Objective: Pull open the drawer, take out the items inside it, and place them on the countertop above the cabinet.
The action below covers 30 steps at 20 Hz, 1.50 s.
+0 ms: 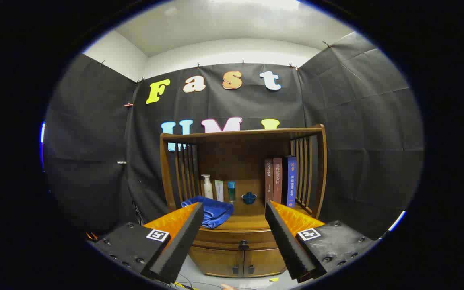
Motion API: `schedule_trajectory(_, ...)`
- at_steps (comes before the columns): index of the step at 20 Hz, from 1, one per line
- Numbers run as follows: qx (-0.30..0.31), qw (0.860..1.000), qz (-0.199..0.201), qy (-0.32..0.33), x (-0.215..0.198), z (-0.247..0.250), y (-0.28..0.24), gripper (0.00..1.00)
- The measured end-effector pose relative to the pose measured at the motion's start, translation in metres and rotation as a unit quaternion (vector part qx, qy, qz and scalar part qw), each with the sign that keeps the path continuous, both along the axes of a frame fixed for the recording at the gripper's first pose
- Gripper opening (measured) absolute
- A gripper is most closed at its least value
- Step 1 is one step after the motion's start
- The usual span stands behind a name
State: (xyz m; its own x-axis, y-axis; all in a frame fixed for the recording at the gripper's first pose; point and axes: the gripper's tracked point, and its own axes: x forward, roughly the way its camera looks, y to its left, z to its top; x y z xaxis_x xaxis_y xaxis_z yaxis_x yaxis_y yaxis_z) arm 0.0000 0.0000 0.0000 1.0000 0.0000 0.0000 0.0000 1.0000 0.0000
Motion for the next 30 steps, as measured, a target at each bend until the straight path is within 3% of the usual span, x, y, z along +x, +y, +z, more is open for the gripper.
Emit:
schedule_trajectory(21,0.002,1.000,0.000,-0.012,-0.008,0.003,0.000,1.00)
schedule_trajectory(30,0.016,0.999,0.001,0.048,0.028,-0.068,-0.005,0.99)
